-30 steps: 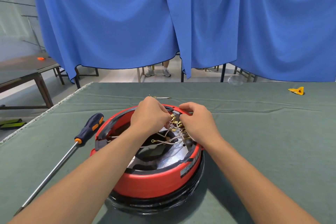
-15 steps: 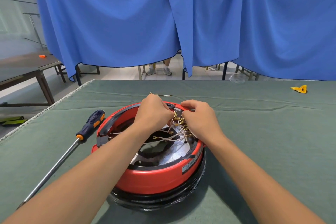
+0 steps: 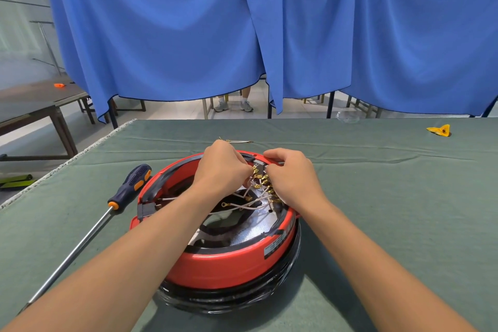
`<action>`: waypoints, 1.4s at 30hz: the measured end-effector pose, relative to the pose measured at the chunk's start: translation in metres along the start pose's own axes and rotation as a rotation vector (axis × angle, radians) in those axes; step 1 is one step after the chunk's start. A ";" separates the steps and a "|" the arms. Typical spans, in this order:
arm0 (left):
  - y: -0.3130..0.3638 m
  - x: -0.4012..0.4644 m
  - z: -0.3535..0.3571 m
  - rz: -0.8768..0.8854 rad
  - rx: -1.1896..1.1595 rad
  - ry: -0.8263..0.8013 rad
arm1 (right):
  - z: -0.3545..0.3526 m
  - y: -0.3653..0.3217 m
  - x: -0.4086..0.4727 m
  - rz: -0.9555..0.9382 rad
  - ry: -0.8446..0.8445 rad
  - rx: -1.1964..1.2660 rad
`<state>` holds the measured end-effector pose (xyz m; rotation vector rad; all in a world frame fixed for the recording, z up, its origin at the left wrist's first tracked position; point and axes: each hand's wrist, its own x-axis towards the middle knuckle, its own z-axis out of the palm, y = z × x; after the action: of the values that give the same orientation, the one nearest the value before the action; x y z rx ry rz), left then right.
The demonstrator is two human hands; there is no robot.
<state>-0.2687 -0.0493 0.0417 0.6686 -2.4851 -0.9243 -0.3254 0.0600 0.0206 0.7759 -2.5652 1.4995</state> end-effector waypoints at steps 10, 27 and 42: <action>-0.001 0.000 0.001 -0.008 0.002 0.004 | -0.002 0.000 -0.002 -0.016 -0.015 -0.020; 0.004 -0.003 0.002 0.009 0.054 0.013 | 0.000 0.002 0.001 -0.016 -0.021 -0.034; -0.001 0.001 0.004 0.019 0.081 -0.002 | -0.001 0.003 0.001 -0.027 -0.012 -0.025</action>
<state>-0.2712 -0.0481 0.0383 0.6685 -2.5371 -0.8216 -0.3271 0.0613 0.0190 0.8153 -2.5663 1.4562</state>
